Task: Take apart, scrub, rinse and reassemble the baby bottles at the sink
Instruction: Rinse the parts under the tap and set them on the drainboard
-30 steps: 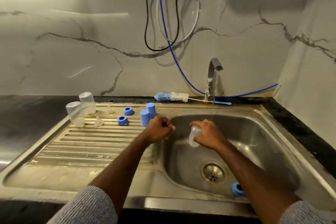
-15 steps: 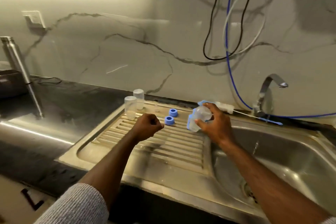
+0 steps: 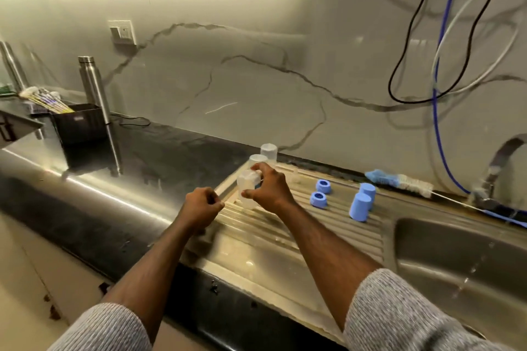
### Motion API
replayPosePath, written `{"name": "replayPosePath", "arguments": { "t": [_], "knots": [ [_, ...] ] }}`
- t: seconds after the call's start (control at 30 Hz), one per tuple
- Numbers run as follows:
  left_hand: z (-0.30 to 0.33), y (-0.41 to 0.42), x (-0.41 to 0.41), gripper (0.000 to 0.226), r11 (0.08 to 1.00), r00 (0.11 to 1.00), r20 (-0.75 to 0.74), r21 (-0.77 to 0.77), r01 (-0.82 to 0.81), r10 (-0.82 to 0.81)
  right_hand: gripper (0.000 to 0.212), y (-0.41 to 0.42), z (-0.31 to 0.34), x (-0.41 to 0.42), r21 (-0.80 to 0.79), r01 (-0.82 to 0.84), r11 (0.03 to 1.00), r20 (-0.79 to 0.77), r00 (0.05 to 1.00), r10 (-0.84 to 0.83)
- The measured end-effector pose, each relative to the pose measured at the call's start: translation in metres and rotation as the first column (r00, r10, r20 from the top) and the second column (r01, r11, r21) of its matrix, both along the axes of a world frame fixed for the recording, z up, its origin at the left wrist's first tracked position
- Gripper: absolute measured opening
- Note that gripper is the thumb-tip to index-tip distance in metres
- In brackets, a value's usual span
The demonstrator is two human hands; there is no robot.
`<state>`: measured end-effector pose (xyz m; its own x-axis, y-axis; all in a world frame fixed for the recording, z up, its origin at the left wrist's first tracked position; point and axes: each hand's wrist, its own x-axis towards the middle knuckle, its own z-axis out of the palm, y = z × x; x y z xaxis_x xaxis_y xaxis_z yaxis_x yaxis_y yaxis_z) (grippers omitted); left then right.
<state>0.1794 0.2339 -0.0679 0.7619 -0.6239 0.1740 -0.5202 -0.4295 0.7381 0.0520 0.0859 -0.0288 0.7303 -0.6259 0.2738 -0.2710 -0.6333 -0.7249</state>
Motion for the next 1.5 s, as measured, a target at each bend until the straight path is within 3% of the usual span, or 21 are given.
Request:
{"name": "replayPosePath", "arguments": {
  "t": [0.87, 1.03, 1.23, 1.5],
  "knots": [
    [0.010, -0.003, -0.025, 0.016, 0.995, 0.995, 0.024, -0.024, 0.101, -0.100, 0.074, 0.010, -0.008, -0.020, 0.129, 0.020, 0.991, -0.056, 0.998, -0.013],
    [0.013, -0.030, -0.077, 0.023, 0.963, 0.970, 0.010, -0.120, 0.241, -0.242, 0.054, -0.012, -0.012, -0.072, 0.125, 0.102, 0.987, 0.009, 0.995, -0.104],
    [0.015, -0.106, -0.148, 0.026, 0.906, 0.912, 0.085, -0.106, 0.410, -0.402, 0.028, -0.057, -0.025, -0.169, 0.030, 0.203, 0.979, 0.034, 0.978, -0.204],
    [0.004, -0.217, -0.279, 0.030, 0.775, 0.789, 0.050, -0.157, 0.612, -0.612, 0.023, -0.133, -0.044, -0.332, -0.056, 0.337, 0.940, -0.101, 0.935, -0.341]
  ]
}}
